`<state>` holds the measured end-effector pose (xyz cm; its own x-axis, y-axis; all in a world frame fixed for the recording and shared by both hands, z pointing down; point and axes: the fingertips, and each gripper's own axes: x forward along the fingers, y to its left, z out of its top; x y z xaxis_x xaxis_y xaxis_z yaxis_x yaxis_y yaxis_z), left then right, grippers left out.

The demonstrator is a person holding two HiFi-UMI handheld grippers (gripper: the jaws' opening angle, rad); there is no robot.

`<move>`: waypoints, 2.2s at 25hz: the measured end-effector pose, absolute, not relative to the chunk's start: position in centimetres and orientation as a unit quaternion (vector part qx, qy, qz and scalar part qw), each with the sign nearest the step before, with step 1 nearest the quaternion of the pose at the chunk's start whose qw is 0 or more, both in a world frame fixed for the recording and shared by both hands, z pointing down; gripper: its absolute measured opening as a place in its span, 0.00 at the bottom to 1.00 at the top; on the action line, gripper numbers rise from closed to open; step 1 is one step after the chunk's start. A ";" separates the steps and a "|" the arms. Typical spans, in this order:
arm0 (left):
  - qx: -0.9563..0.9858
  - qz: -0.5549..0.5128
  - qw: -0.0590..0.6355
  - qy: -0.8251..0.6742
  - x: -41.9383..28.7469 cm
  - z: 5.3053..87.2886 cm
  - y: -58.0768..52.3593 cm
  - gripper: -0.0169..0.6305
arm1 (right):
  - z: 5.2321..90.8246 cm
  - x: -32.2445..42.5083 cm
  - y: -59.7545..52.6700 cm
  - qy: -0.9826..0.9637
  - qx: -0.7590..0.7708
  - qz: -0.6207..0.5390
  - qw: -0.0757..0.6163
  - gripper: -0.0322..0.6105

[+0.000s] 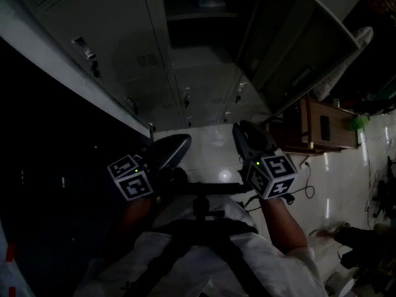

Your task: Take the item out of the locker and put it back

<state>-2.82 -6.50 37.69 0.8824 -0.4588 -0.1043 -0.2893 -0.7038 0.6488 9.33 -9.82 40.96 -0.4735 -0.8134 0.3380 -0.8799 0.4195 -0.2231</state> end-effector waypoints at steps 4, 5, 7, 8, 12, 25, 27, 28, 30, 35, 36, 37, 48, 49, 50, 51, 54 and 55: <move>0.910 -0.132 0.327 -0.220 0.4 38.1 -3.4 0.01 | 42.0 12.2 -7.2 -0.845 0.488 0.198 0.092 0.17; 0.909 -0.132 0.327 -0.223 1.1 38.3 -2.5 0.01 | 42.2 12.7 -6.4 -0.847 0.484 0.200 0.092 0.17; 0.906 -0.131 0.329 -0.231 2.0 38.8 -0.8 0.01 | 42.7 13.5 -5.0 -0.851 0.476 0.203 0.092 0.17; 0.905 -0.130 0.330 -0.236 2.4 39.0 0.0 0.01 | 42.8 13.8 -4.3 -0.853 0.471 0.204 0.091 0.17; 0.901 -0.130 0.327 -0.253 3.7 39.5 2.9 0.01 | 43.4 15.1 -1.9 -0.861 0.457 0.204 0.091 0.17; 0.900 -0.135 0.309 -0.276 5.6 39.2 7.2 0.01 | 42.4 16.4 1.2 -0.873 0.440 0.198 0.064 0.17; 0.900 -0.135 0.308 -0.277 5.7 39.1 7.3 0.01 | 42.4 16.5 1.4 -0.874 0.440 0.198 0.064 0.17; 0.900 -0.136 0.308 -0.277 5.7 39.2 7.5 0.01 | 42.5 16.5 1.6 -0.873 0.440 0.199 0.065 0.17; 0.899 -0.136 0.311 -0.275 5.8 39.3 7.7 0.01 | 42.7 16.5 1.9 -0.872 0.441 0.202 0.066 0.17; 0.902 -0.132 0.317 -0.262 5.7 39.3 7.6 0.01 | 42.7 16.3 2.1 -0.867 0.451 0.204 0.063 0.17; 0.903 -0.131 0.318 -0.260 5.5 39.2 7.6 0.01 | 42.6 16.1 2.0 -0.865 0.453 0.206 0.062 0.17; 0.902 -0.130 0.319 -0.258 5.3 39.2 7.5 0.01 | 42.6 15.9 2.0 -0.864 0.454 0.208 0.062 0.17; 0.896 -0.137 0.336 -0.255 1.2 39.3 8.2 0.01 | 42.4 10.5 3.5 -0.867 0.446 0.209 0.081 0.13; 0.896 -0.137 0.337 -0.253 0.9 39.3 8.3 0.01 | 42.1 10.1 3.7 -0.867 0.446 0.206 0.080 0.10; 0.897 -0.138 0.338 -0.251 0.7 39.2 8.4 0.01 | 41.8 9.9 3.8 -0.867 0.448 0.202 0.079 0.08; 0.898 -0.138 0.338 -0.248 0.6 39.1 8.4 0.01 | 41.5 9.7 3.9 -0.867 0.450 0.198 0.078 0.07; 0.900 -0.137 0.339 -0.237 0.4 39.0 9.1 0.01 | 41.1 9.1 4.4 -0.867 0.453 0.195 0.074 0.05; 0.900 -0.137 0.340 -0.235 0.2 39.0 9.4 0.01 | 41.1 8.9 4.7 -0.866 0.453 0.196 0.074 0.05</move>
